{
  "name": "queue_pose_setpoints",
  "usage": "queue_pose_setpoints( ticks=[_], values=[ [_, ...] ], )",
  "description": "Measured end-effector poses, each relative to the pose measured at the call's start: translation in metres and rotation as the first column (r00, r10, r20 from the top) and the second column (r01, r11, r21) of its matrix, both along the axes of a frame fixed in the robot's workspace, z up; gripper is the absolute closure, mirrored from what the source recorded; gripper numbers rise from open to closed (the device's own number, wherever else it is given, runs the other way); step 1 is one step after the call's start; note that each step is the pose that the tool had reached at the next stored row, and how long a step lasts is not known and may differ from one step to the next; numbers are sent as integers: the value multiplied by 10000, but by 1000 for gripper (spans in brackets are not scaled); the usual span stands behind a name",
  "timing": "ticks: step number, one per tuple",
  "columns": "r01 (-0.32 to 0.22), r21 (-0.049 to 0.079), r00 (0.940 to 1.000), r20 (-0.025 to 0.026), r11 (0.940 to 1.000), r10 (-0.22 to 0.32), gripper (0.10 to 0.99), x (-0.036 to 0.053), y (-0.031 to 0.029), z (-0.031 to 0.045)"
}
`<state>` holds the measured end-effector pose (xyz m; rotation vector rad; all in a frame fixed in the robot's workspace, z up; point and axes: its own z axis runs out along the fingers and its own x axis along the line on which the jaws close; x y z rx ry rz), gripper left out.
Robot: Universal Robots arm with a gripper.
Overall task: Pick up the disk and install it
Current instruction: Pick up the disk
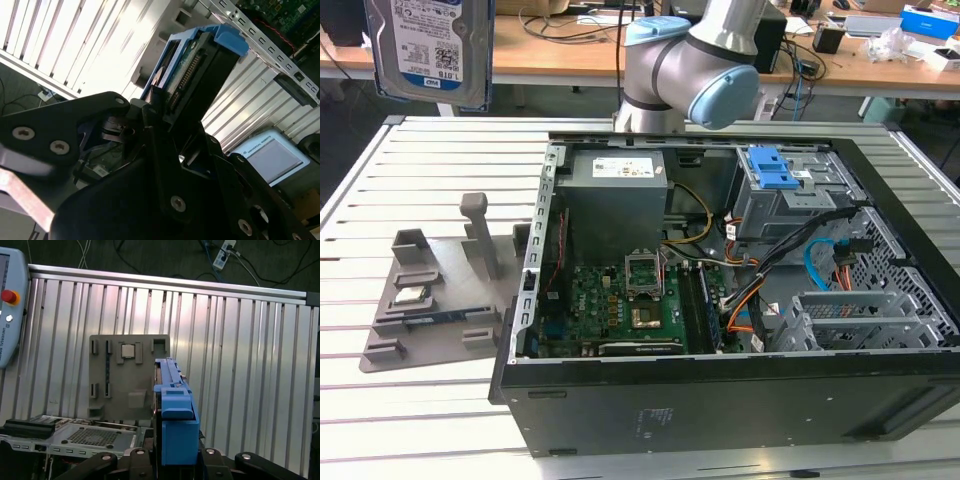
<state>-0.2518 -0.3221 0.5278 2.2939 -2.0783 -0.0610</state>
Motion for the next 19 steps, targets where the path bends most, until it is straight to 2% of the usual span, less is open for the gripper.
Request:
queue_pose_setpoints(
  ticks=[3,7,10,15,19],
  values=[
    [-1,1,10000,2,10000,1,718,11,0,-56],
    [-1,1,10000,1,10000,1,718,41,0,-189],
    [0,1,10000,1,10000,0,718,56,0,-255],
    [0,-1,10000,0,10000,0,718,146,0,-270],
    [0,0,10000,1,10000,0,718,290,0,-270]
  ],
)
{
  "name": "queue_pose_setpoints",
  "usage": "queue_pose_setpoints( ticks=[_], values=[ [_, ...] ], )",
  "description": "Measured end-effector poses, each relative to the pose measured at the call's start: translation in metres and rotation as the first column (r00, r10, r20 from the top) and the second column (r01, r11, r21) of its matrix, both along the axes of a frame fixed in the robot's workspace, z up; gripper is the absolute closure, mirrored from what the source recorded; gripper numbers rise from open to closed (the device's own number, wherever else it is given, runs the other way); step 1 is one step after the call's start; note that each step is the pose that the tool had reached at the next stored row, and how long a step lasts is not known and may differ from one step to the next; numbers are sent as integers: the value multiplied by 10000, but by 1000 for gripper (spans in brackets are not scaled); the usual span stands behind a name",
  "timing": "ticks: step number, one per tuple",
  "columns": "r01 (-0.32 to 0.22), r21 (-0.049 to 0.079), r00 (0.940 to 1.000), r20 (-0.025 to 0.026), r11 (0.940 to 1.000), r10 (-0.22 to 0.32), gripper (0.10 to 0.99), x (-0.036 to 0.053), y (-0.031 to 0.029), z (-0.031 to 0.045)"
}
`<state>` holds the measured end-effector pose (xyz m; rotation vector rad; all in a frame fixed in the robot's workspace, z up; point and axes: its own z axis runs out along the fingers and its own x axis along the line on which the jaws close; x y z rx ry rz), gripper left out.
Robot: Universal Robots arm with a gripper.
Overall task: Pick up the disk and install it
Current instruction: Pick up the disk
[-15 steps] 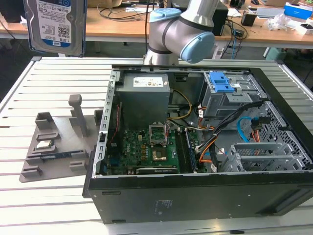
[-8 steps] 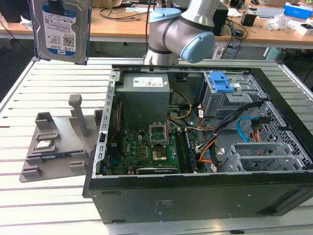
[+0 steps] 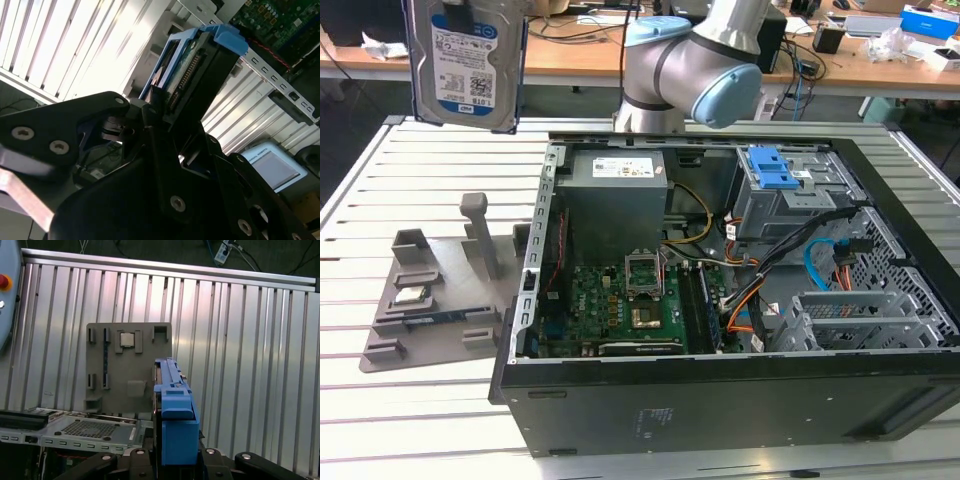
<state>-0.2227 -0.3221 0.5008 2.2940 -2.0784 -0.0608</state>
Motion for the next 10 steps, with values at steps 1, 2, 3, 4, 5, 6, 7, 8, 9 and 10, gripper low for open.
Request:
queue_pose_setpoints(
  ticks=[1,2,3,4,5,6,7,8,9,10],
  values=[
    [1,0,10000,0,10000,-1,718,50,0,0],
    [0,0,10000,0,10000,0,718,78,0,0],
    [-1,0,10000,0,10000,1,718,111,0,0],
    [-1,-1,10000,-1,10000,1,718,157,0,0],
    [0,-1,10000,-1,10000,0,718,196,0,1],
    [1,-1,10000,-1,10000,-1,718,239,0,1],
    [0,-1,10000,-1,10000,0,718,273,0,1],
    [-1,-1,10000,0,10000,1,718,324,0,0],
    [0,0,10000,0,10000,0,718,350,0,0],
    [0,0,10000,0,10000,0,718,375,0,0]
  ],
)
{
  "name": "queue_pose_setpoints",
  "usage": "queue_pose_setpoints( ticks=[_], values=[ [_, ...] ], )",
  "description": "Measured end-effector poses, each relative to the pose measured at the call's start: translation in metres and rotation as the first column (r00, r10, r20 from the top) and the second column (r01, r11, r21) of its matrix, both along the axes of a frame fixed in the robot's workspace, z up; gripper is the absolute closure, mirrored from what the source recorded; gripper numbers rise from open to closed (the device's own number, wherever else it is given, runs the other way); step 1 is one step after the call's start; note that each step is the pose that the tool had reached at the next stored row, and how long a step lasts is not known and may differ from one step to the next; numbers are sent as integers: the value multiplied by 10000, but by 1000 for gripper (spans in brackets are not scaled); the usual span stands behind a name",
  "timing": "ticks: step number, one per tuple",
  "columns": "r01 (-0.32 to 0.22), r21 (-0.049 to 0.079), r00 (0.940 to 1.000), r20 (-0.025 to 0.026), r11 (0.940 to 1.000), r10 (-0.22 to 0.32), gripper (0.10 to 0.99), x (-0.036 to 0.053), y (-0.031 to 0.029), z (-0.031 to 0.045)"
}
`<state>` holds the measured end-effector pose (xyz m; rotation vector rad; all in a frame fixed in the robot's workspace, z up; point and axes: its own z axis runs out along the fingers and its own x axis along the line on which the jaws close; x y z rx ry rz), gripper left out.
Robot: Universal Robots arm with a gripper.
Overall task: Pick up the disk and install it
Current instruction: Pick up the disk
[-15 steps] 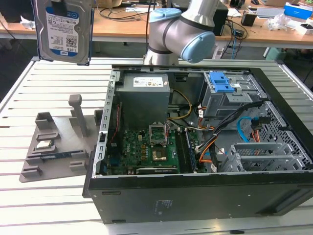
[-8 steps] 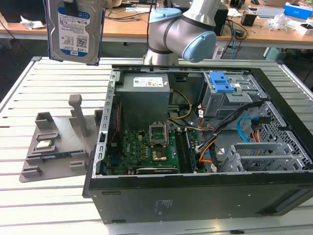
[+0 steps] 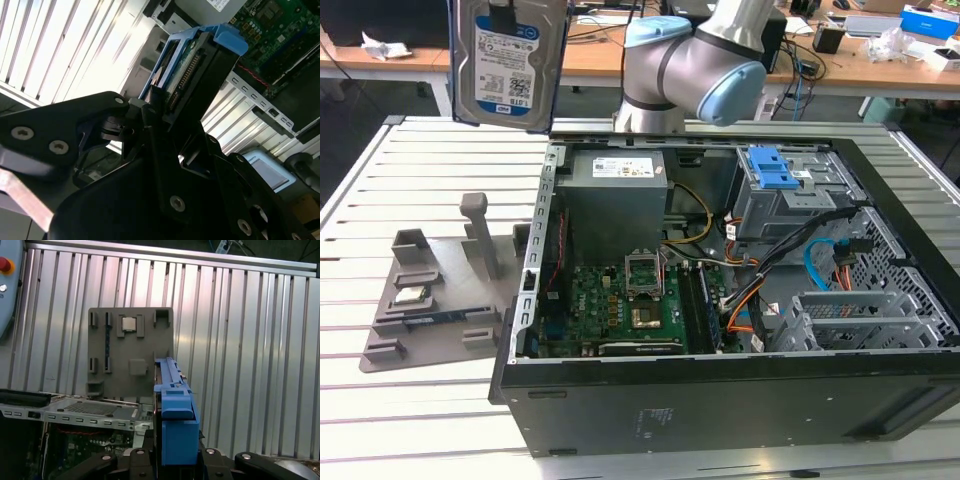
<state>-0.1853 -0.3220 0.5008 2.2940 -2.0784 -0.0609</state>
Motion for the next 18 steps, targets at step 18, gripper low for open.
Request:
queue_pose_setpoints(
  ticks=[18],
  values=[
    [0,0,10000,-1,10000,0,718,728,0,0]
  ],
)
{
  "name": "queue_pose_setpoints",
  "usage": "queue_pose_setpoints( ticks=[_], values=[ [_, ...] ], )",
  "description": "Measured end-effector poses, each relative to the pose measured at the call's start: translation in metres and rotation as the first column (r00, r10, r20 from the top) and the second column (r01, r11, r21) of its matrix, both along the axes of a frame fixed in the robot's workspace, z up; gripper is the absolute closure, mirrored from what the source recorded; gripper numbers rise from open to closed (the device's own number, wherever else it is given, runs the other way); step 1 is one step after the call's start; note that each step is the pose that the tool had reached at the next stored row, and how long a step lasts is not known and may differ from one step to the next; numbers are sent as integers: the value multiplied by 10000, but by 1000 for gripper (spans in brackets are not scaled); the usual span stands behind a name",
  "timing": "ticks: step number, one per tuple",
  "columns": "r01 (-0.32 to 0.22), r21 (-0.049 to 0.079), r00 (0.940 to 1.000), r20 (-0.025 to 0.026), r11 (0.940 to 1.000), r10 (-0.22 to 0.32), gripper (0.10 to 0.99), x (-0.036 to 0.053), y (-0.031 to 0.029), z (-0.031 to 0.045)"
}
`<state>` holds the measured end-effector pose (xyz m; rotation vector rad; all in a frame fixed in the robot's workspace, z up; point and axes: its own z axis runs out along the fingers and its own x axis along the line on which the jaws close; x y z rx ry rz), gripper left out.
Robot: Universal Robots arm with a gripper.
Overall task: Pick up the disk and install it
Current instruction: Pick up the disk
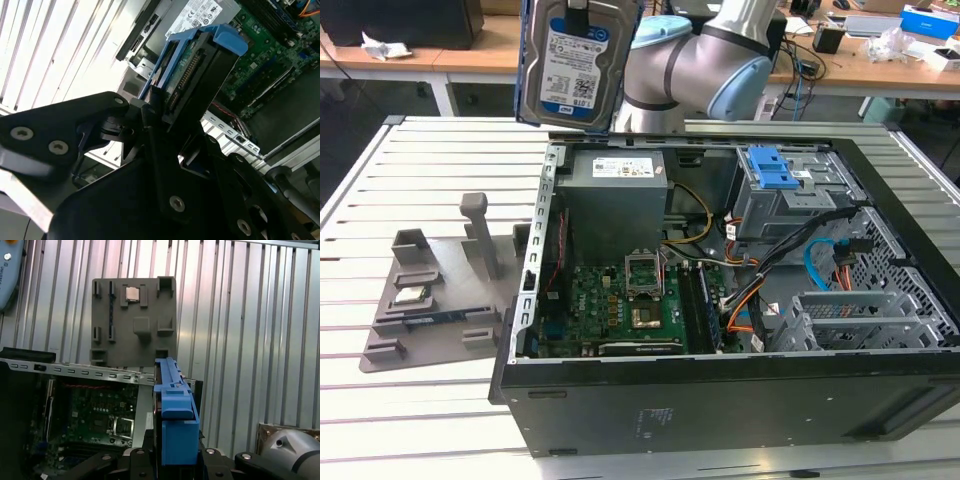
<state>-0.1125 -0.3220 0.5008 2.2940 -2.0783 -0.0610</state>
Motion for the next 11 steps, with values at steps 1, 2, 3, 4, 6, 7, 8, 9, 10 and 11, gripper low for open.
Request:
queue_pose_setpoints(
  ticks=[1,2,3,4,6,7,8,9,10,11],
  values=[
    [0,0,10000,1,10000,0,718,50,0,0],
    [1,-1,10000,0,10000,-1,718,150,0,0],
    [0,-1,10000,0,10000,0,718,230,0,0],
    [1,-1,10000,0,10000,-1,718,291,0,0],
    [-1,-1,10000,0,10000,1,718,444,0,0],
    [2,-1,10000,0,10000,-2,718,507,0,0],
    [-1,-1,10000,0,10000,1,718,558,0,0],
    [0,-1,10000,0,10000,0,718,602,0,0],
    [2,-1,10000,0,10000,-2,718,627,0,0],
    [0,-1,10000,1,10000,0,718,649,0,0]
  ],
)
